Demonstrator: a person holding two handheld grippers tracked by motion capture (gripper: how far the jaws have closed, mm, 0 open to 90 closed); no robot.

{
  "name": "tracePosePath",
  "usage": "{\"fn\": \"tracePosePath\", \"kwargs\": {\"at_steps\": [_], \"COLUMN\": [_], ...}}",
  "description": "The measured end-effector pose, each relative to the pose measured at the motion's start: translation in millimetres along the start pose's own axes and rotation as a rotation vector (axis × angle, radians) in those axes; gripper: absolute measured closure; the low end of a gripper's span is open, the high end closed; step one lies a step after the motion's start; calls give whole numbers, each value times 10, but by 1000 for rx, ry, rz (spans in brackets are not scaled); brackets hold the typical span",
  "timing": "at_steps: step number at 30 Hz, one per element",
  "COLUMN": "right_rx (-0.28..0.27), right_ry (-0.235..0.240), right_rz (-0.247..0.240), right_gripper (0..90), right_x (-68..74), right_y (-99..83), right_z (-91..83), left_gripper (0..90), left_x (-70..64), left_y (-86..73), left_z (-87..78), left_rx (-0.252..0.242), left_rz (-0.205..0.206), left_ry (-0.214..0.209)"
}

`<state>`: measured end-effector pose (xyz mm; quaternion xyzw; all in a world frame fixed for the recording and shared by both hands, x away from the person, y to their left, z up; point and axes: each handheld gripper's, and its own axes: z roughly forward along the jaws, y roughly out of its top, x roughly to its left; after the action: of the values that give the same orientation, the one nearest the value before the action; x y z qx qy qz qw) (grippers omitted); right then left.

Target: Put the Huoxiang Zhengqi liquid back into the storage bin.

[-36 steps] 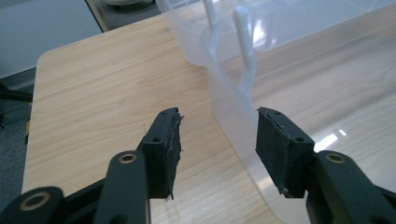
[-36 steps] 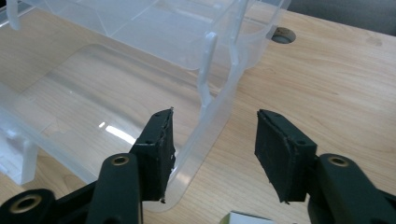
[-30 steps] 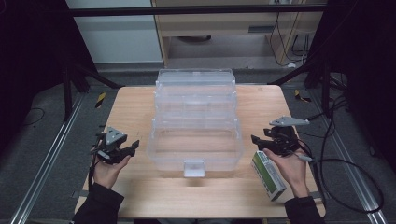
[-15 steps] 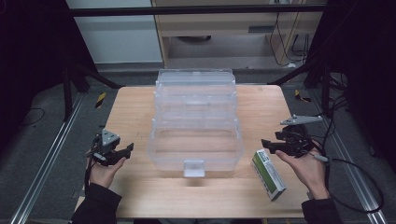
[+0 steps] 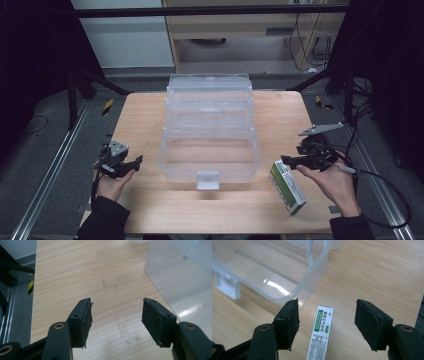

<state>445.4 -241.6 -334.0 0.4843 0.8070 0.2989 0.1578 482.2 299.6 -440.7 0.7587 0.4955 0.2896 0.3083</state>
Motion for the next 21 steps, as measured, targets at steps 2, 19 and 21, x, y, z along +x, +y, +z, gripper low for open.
{"fn": "tracePosePath", "kwargs": {"at_steps": [2,19,21], "right_rx": [16,182,192], "right_ry": [1,13,18], "right_rz": [-3,10,11], "right_gripper": [359,443,448], "right_x": [10,70,82], "right_y": [-7,-134,-141], "right_z": [7,99,118], "left_gripper": [402,394,393], "left_x": [-6,21,28], "left_y": [2,-17,-18], "left_z": [7,26,20], "left_rx": [2,19,16], "left_rz": [2,3,2], "left_ry": [-1,19,21]}}
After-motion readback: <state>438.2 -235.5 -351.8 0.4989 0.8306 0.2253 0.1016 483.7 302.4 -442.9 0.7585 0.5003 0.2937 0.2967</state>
